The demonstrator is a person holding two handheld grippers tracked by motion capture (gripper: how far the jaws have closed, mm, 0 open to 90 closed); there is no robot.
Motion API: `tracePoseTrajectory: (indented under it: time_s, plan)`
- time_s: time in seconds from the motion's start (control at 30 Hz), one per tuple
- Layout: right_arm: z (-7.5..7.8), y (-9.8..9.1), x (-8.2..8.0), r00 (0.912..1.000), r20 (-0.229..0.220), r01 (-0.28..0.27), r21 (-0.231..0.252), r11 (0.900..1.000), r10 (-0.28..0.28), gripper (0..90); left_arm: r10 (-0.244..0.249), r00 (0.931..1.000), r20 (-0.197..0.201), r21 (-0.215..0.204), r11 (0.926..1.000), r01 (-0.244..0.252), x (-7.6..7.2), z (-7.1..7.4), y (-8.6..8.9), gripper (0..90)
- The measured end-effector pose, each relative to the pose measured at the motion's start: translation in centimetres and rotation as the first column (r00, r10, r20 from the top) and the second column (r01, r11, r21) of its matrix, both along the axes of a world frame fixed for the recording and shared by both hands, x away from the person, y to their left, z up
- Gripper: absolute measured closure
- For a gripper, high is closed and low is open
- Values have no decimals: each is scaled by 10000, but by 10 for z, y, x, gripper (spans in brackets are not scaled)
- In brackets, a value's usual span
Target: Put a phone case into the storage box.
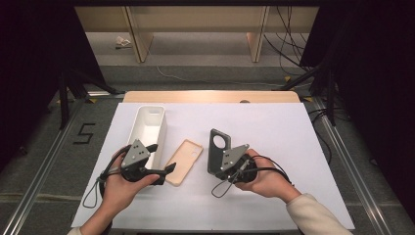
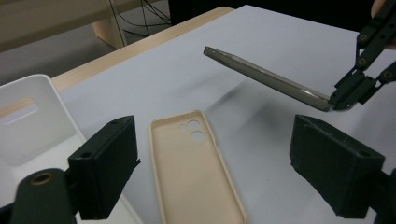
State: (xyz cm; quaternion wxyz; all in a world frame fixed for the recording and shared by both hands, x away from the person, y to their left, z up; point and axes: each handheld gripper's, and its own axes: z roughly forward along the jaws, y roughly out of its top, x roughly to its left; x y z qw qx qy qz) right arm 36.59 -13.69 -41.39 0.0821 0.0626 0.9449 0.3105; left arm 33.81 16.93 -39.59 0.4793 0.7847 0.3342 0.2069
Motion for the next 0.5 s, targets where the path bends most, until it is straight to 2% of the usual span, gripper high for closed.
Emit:
tracePoseTrajectory:
  time_s: [0.33,0.5]
  plan:
    - [0,-1,-9,9999,102,-94,0,10000,94,891,-189,9980,-598,383,9990,213,30,19,-31,156]
    - [2,0,-12,9995,266,-150,81,9999,148,891,-289,9946,-995,344,9989,324,50,25,-46,165]
